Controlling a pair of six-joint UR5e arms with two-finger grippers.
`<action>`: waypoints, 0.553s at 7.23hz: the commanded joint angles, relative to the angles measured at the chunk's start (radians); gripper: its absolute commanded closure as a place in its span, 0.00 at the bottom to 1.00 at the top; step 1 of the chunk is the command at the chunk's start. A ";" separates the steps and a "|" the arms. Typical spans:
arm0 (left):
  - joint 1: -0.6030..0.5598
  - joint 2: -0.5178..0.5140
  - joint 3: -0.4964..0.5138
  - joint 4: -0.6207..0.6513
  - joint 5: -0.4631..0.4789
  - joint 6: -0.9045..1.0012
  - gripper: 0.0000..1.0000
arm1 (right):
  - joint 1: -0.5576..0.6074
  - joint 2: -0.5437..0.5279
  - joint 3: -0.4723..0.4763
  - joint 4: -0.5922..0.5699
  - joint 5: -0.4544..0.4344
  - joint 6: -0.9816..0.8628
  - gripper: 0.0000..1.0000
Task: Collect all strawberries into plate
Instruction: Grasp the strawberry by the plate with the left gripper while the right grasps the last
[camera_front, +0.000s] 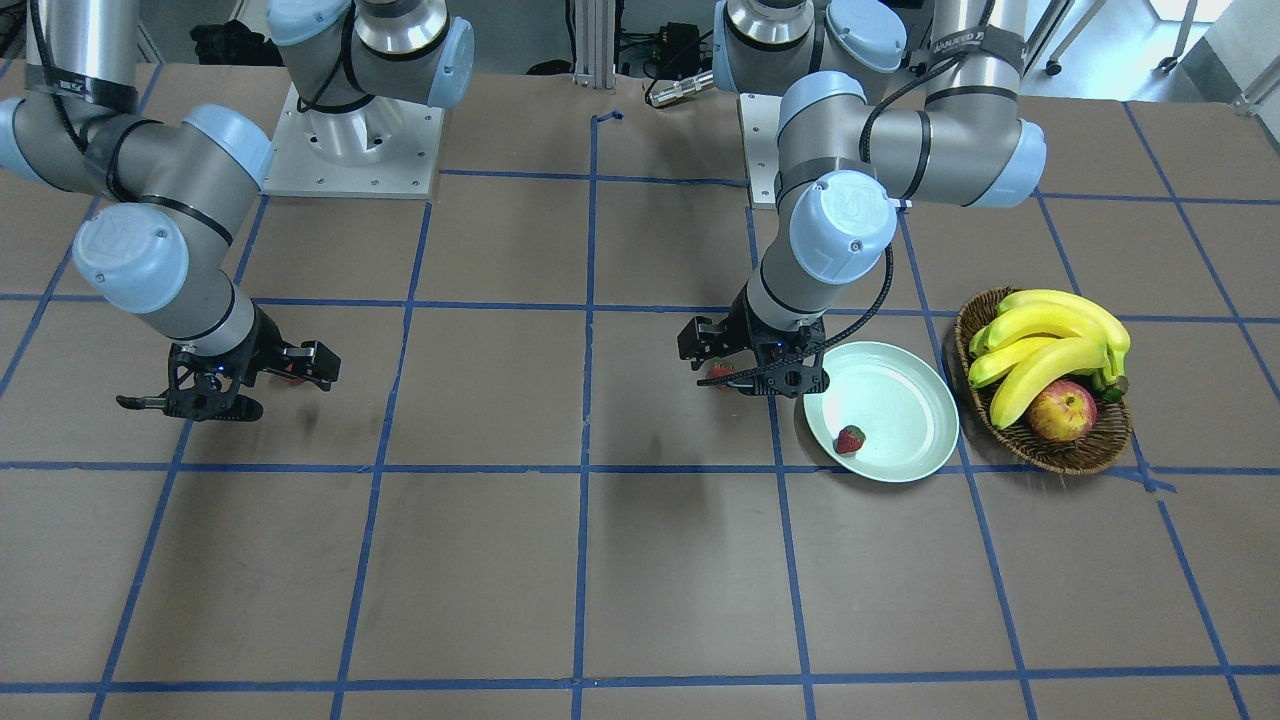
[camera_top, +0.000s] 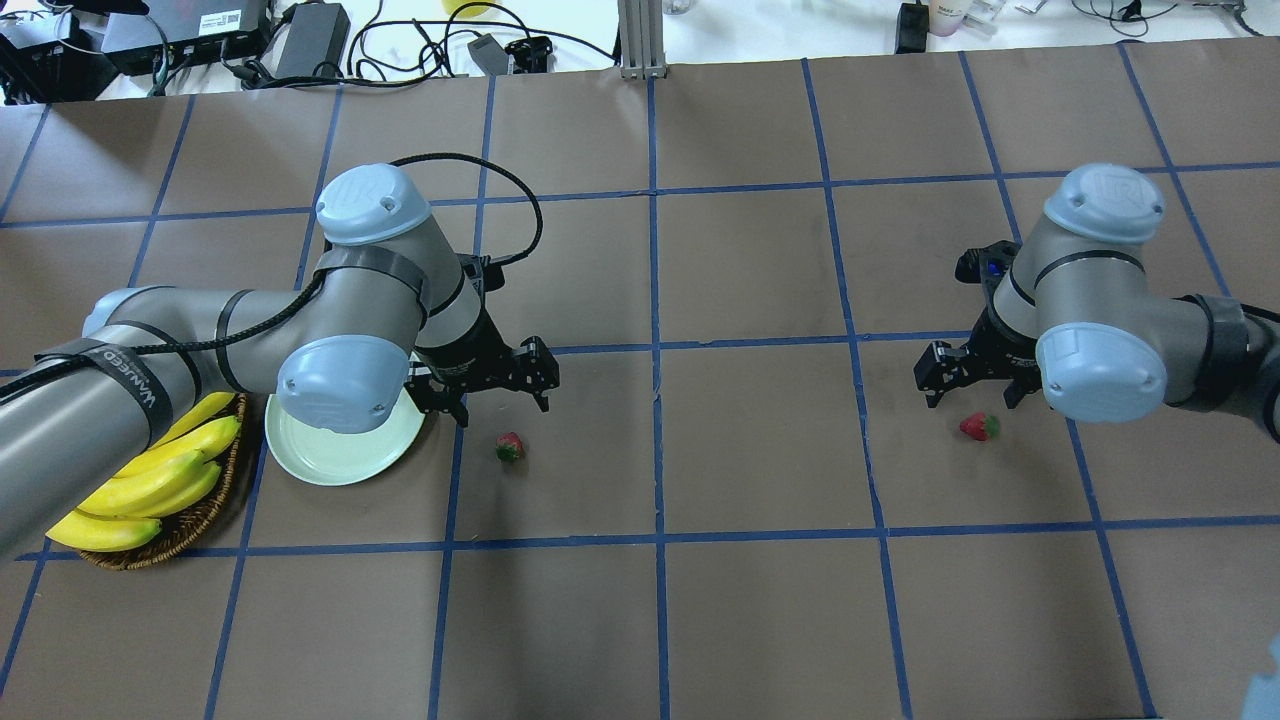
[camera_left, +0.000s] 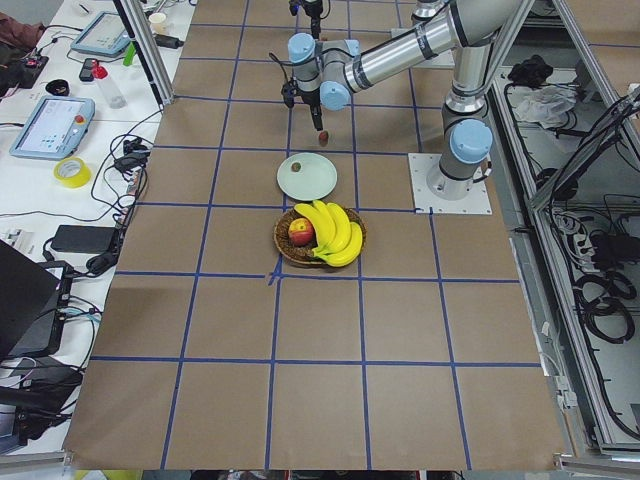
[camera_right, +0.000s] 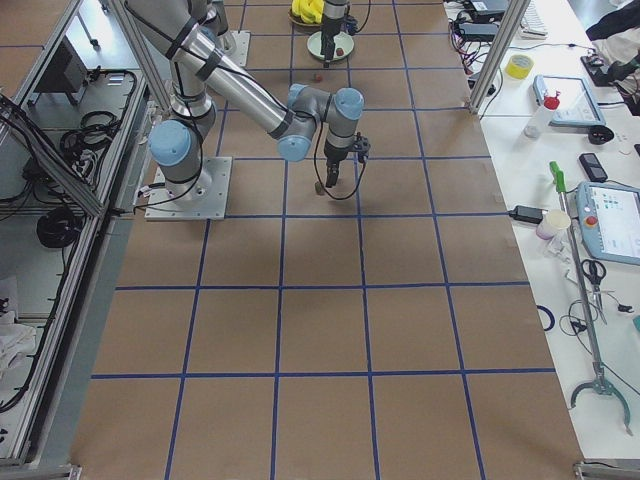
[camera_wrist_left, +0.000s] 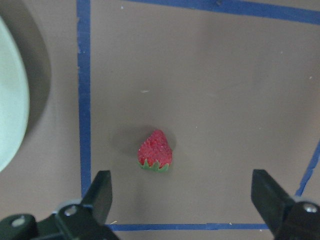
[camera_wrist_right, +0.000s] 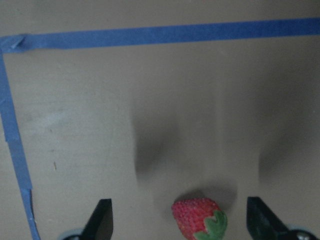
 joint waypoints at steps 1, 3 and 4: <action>0.000 -0.060 -0.006 0.027 -0.002 -0.003 0.00 | -0.003 -0.001 0.048 -0.003 -0.030 0.005 0.21; 0.000 -0.098 -0.009 0.050 -0.006 0.003 0.00 | -0.003 -0.001 0.048 -0.003 -0.049 0.002 0.67; 0.000 -0.098 -0.009 0.047 -0.005 0.012 0.29 | -0.003 -0.001 0.048 -0.002 -0.057 0.003 0.87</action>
